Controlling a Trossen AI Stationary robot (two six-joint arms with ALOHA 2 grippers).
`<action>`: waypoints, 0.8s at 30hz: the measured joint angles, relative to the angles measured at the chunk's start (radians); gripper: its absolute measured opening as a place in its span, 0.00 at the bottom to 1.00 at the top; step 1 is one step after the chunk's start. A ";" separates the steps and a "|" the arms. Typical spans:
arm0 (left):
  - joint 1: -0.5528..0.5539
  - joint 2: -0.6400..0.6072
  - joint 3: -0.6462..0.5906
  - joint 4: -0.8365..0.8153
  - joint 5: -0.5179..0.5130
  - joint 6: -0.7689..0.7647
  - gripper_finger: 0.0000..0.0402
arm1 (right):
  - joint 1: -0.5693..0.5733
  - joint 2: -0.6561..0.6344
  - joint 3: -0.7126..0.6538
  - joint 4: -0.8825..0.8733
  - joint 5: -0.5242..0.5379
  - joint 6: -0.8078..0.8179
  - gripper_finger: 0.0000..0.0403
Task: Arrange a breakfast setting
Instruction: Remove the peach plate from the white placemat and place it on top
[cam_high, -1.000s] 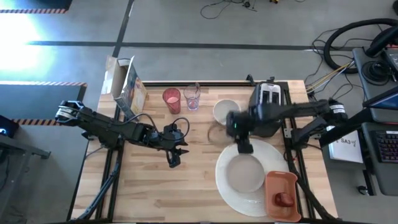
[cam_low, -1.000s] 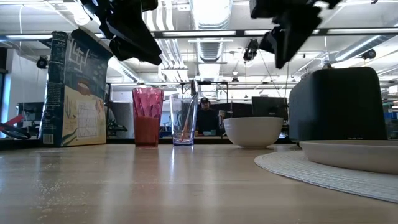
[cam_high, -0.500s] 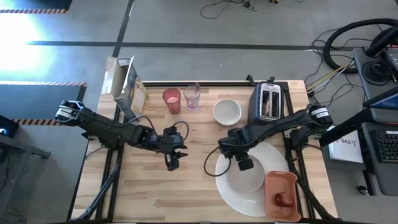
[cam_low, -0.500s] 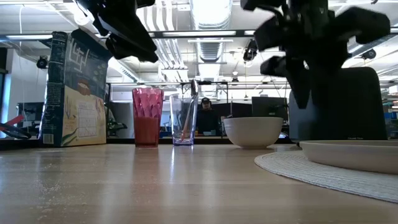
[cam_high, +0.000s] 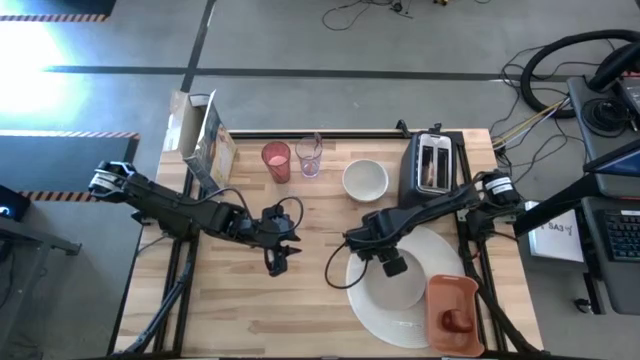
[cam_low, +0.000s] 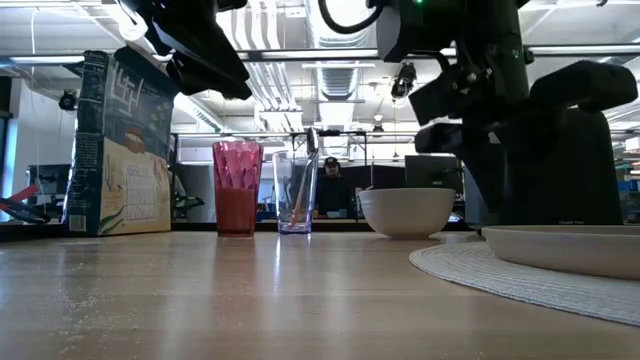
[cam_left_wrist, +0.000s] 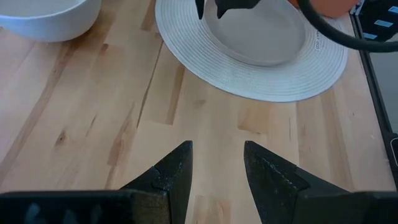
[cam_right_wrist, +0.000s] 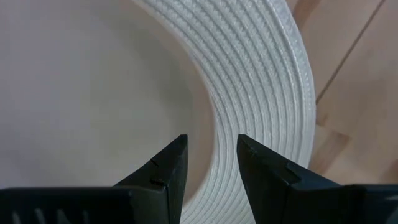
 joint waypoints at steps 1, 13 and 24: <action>0.000 0.000 0.000 0.000 0.000 -0.002 0.32 | 0.000 0.003 -0.003 0.006 0.000 0.000 0.32; -0.004 -0.014 -0.001 -0.032 0.000 -0.032 0.32 | 0.000 0.032 -0.051 0.041 0.000 0.027 0.26; -0.010 -0.037 -0.002 -0.047 -0.029 -0.032 0.32 | 0.000 0.032 -0.085 0.092 -0.027 0.062 0.10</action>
